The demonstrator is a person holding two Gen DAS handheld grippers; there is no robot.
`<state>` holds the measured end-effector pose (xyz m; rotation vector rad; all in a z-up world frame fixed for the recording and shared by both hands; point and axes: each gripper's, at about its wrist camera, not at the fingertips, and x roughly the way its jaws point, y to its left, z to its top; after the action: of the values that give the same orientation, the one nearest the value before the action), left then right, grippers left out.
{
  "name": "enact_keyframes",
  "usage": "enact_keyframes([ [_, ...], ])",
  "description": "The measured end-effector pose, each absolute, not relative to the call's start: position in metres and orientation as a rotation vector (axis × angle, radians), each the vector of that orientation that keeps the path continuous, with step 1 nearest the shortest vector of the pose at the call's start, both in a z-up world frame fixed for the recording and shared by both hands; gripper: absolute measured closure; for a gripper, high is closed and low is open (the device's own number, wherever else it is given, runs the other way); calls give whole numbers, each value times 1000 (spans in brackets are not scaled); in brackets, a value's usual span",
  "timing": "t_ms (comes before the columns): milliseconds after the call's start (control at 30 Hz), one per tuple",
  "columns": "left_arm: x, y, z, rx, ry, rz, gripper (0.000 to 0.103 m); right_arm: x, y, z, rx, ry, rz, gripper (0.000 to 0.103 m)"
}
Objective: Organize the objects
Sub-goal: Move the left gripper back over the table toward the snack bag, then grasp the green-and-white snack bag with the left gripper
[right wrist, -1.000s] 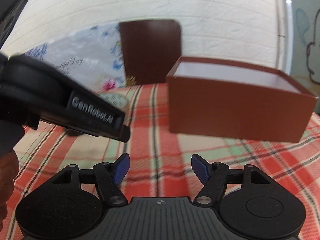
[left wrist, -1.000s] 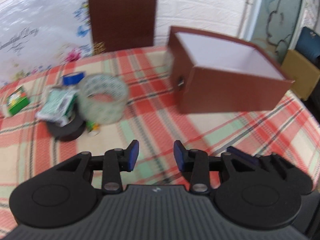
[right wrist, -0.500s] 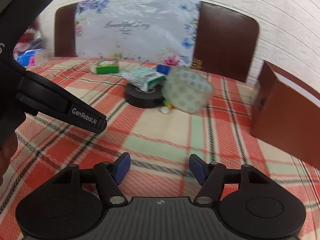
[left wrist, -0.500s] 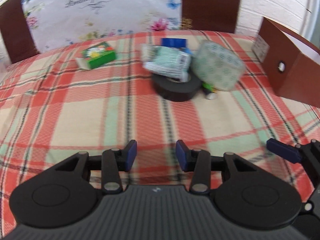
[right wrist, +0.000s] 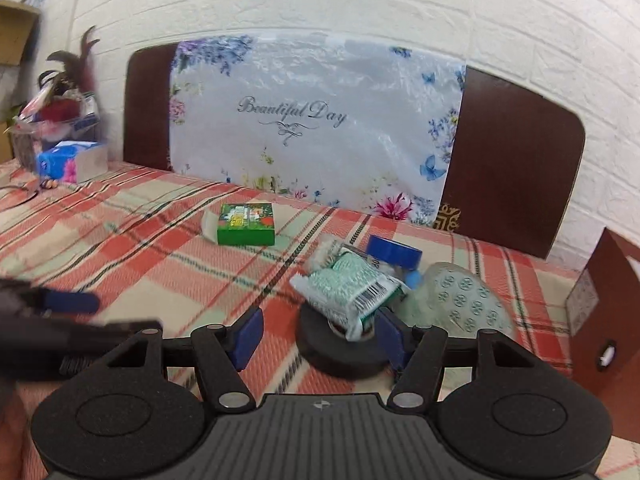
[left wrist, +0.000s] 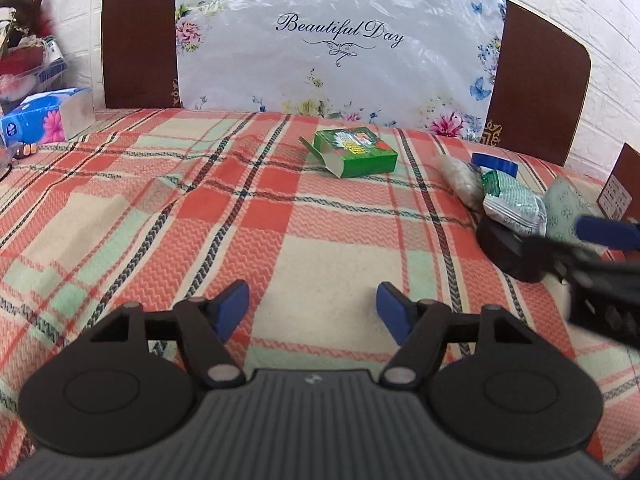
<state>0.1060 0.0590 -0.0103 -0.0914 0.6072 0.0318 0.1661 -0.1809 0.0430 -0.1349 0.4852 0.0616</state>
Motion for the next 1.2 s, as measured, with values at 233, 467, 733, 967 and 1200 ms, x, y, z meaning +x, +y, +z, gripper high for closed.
enact_keyframes([
  [233, 106, 63, -14, -112, 594, 11, 24, 212, -190, 31, -17, 526, -42, 36],
  [467, 106, 66, -14, -137, 588, 1, 22, 183, -186, 37, -59, 498, 20, 51],
  [733, 108, 64, -13, -116, 601, -11, 20, 102, -164, 20, -229, 562, 148, 51],
  [967, 105, 54, -11, -39, 652, -12, 19, 73, -172, 17, -206, 569, 147, 38],
  [1200, 83, 44, 17, -238, 778, -206, 21, 68, -184, 13, -108, 591, 131, 29],
])
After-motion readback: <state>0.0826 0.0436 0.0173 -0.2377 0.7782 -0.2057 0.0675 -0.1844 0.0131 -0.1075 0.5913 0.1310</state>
